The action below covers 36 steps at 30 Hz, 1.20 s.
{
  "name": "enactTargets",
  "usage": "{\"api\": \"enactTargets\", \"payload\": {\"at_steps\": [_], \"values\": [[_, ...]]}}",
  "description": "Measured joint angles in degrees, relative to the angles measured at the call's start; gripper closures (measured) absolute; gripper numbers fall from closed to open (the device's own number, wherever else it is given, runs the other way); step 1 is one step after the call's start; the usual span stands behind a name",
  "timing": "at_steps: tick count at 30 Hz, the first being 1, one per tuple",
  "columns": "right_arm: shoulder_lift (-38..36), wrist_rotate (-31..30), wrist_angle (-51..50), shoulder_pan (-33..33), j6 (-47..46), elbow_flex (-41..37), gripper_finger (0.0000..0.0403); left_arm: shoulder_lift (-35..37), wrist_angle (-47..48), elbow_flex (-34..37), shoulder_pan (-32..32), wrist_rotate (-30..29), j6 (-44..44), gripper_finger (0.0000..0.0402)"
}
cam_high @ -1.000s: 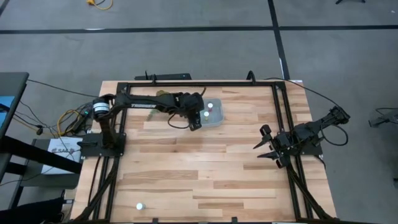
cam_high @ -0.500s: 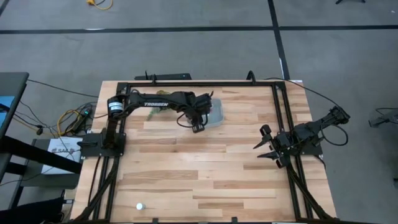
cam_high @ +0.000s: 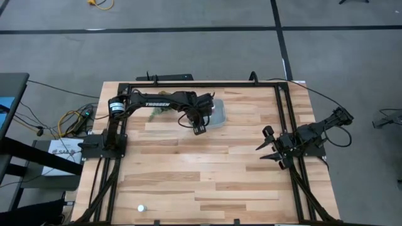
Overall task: Pick and place pill bottles into a basket
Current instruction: Put the top blue pill bottle into the bin, then put the blue pill bottle into the bin
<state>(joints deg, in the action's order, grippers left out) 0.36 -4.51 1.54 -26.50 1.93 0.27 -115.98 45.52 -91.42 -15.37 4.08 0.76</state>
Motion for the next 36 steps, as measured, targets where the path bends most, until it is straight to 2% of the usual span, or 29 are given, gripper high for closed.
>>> {"api": "enactTargets", "payload": {"at_steps": [6, 9, 17, 28, 36], "values": [[-0.01, 0.0, 0.08, 0.0, -0.02, 0.0, 0.0235, -2.92, 0.41, 0.07, -0.02, -1.17, 1.1, 0.0305], [0.0, 0.0, 0.07, 0.0, 0.0, -0.02, 0.0235, -3.13, 0.15, -0.07, 0.0, -2.94, 1.25, 0.0305], [-0.02, 0.0, 0.0, 0.0, 0.0, 0.0, 0.0235, -3.16, 0.1, -1.07, 0.01, -3.06, 2.18, 0.0304], [0.0, 0.0, -0.02, 0.02, 0.0, 0.0, 0.0235, -3.18, 0.1, -2.67, 0.0, -3.0, 2.77, 0.0245], [0.0, 0.0, -0.02, 0.0, 0.0, -0.01, 0.0235, -3.03, 0.03, -2.67, 0.02, -2.91, 3.95, 0.0233]]}}
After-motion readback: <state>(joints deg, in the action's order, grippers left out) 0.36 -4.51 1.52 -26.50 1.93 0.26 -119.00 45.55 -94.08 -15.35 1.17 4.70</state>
